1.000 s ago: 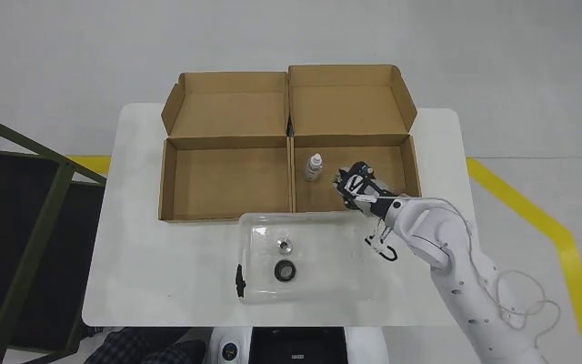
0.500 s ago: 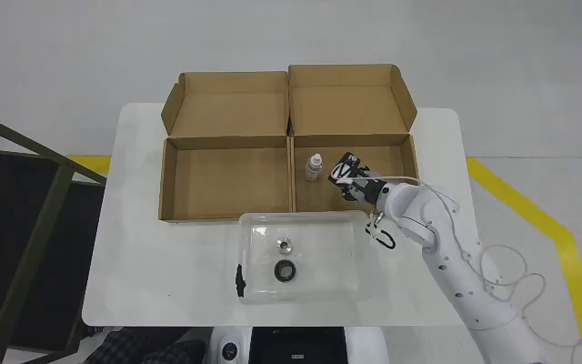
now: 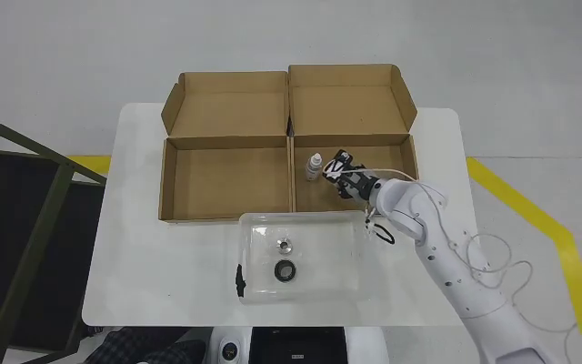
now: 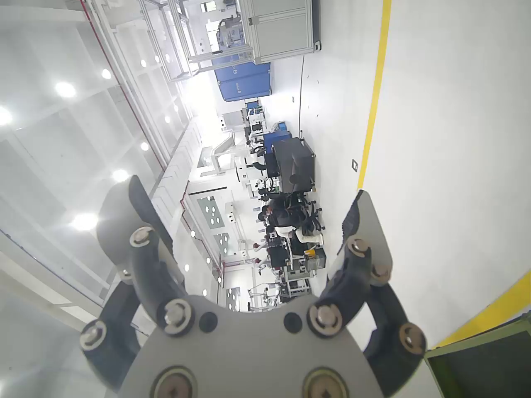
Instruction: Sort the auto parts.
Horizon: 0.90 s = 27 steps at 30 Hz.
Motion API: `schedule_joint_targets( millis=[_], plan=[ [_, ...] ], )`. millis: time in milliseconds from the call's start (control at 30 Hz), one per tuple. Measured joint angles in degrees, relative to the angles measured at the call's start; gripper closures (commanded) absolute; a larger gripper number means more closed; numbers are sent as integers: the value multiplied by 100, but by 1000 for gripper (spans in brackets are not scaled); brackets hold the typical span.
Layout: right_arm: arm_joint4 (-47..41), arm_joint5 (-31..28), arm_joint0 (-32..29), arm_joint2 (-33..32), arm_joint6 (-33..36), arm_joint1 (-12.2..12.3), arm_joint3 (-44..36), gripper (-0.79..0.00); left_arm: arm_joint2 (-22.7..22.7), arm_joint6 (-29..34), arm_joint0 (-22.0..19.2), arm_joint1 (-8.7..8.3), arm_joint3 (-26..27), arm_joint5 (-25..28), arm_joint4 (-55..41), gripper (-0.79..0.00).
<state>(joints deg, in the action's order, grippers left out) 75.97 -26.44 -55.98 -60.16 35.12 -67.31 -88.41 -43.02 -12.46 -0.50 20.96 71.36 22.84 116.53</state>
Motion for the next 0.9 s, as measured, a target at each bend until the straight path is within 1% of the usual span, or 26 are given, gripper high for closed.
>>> schedule_joint_targets(
  millis=[67, 133, 200, 233, 367, 467, 633, 700, 900],
  plan=[
    [4, 5, 21, 20, -4, -8, 17, -323, 0, 0, 0, 0, 0, 0, 0, -785],
    [-9, 31, 8, -1, -39, -10, -43, -385, 0, 0, 0, 0, 0, 0, 0, -785],
    [4, 47, -36, -56, -61, 2, -159, -483, 0, 0, 0, 0, 0, 0, 0, -785],
    [18, 40, -77, -108, -72, 14, -256, -560, 0, 0, 0, 0, 0, 0, 0, -785],
    [4, -24, -319, -327, -83, 71, -719, -671, 0, 0, 0, 0, 0, 0, 0, -785],
    [-26, -97, -561, -535, -95, 123, -1131, -690, 0, 0, 0, 0, 0, 0, 0, -785],
    [-115, -257, -947, -824, -190, 193, -1800, -683, 0, 0, 0, 0, 0, 0, 0, -785],
    [-175, -344, -1090, -900, -233, 214, -2038, -674, 0, 0, 0, 0, 0, 0, 0, -785],
    [-365, -593, -1583, -1056, -416, 272, -2744, -686, 0, 0, 0, 0, 0, 0, 0, -785]
  ],
)
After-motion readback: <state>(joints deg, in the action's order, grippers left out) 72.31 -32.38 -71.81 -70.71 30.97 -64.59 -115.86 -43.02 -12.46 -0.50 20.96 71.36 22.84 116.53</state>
